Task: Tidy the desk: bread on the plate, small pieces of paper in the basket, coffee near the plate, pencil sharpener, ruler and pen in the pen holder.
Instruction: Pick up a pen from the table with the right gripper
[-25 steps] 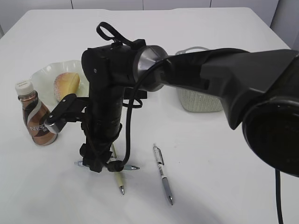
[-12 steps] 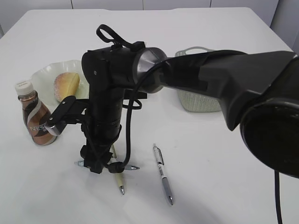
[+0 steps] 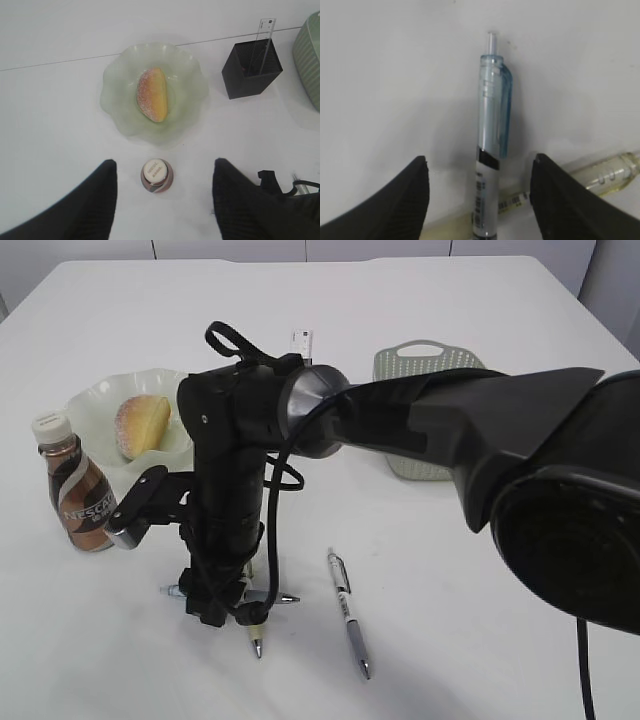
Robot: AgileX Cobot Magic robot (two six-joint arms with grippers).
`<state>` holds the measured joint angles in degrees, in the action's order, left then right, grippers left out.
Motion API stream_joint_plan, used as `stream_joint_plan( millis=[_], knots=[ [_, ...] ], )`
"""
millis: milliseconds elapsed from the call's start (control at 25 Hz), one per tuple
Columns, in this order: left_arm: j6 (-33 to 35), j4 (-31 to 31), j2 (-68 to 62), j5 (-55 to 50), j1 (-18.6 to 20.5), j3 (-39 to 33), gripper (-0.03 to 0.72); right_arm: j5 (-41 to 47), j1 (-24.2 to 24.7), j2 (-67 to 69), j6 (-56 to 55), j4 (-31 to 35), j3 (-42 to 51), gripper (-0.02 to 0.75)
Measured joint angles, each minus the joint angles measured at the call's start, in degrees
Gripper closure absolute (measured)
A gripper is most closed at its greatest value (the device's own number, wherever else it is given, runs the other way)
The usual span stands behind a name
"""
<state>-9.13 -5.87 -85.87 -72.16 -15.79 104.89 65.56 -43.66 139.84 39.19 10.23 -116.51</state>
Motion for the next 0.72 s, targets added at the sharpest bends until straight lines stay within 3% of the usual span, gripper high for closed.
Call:
stream_joint_plan(
  millis=[280,400,600,720],
  knots=[
    [0.00,0.00,0.00,0.00,0.00,0.00,0.249,-0.24,0.00,0.88,0.10,-0.71,-0.09,0.287],
    [0.00,-0.05,0.00,0.00,0.00,0.00,0.250,-0.42,0.00,0.88,0.10,-1.40,-0.09,0.379],
    [0.00,-0.05,0.00,0.00,0.00,0.00,0.250,-0.42,0.00,1.00,-0.74,-1.51,-0.09,0.622],
    [0.00,-0.14,0.00,0.00,0.00,0.00,0.250,0.16,0.00,1.00,-2.69,-1.51,-0.09,0.667]
  ],
)
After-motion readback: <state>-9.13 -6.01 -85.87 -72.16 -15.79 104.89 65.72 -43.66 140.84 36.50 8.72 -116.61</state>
